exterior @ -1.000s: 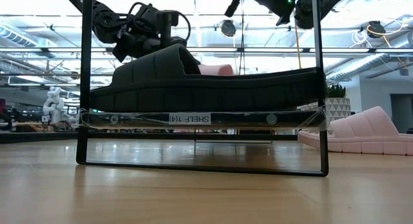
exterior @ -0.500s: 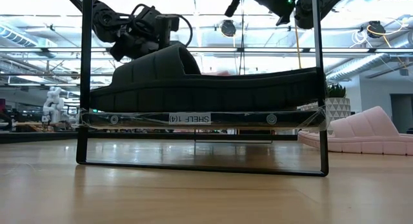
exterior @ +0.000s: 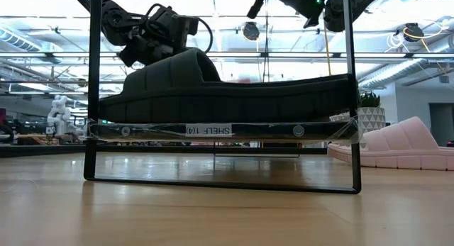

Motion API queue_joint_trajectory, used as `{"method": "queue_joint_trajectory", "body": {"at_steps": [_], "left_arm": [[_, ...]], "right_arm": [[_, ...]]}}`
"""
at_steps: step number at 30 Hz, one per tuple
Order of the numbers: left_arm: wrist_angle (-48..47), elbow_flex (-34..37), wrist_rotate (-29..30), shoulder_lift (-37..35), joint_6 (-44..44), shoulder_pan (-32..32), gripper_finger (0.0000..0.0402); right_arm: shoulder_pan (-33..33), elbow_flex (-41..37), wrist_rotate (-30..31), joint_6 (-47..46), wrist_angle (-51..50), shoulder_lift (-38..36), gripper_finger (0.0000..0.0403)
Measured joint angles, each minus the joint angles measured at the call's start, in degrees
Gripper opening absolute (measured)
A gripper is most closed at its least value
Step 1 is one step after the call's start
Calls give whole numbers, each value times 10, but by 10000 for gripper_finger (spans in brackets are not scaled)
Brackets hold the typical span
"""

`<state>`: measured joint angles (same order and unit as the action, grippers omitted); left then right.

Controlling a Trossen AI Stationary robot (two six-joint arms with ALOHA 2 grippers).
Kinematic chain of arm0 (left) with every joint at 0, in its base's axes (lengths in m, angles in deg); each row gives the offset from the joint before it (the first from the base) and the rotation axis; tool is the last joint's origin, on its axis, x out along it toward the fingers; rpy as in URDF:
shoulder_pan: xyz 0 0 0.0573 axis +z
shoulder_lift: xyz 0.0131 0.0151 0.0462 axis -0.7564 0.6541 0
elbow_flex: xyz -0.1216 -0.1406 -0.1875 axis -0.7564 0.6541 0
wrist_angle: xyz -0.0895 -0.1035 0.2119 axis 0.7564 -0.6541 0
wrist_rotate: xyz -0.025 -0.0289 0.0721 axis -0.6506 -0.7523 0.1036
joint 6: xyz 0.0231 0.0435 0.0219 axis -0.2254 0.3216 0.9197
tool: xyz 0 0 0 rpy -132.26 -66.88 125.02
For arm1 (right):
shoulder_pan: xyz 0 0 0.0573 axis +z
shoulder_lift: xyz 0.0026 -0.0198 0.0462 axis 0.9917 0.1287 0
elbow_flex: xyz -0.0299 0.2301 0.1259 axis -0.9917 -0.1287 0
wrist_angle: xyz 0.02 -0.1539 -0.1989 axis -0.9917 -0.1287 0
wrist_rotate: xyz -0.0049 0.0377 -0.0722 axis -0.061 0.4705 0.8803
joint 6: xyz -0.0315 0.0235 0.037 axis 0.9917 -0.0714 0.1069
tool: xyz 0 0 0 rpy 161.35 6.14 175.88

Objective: Pick and place slides into the shelf
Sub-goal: Put the left pink slide on the shelf

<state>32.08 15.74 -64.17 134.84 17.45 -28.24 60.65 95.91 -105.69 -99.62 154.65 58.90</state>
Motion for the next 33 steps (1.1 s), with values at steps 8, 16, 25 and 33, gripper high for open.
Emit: {"method": "queue_joint_trajectory", "body": {"at_steps": [8,16,25,33], "left_arm": [[0,0,-12,0,-26,-10,0],[0,0,-13,0,-48,-12,0],[-4,0,-13,0,-61,-12,0],[-33,0,-4,0,-55,-9,2]], "right_arm": [[0,0,0,0,0,0,93],[0,0,0,0,0,0,93],[0,0,0,0,0,0,93],[0,0,0,0,0,0,93]]}}
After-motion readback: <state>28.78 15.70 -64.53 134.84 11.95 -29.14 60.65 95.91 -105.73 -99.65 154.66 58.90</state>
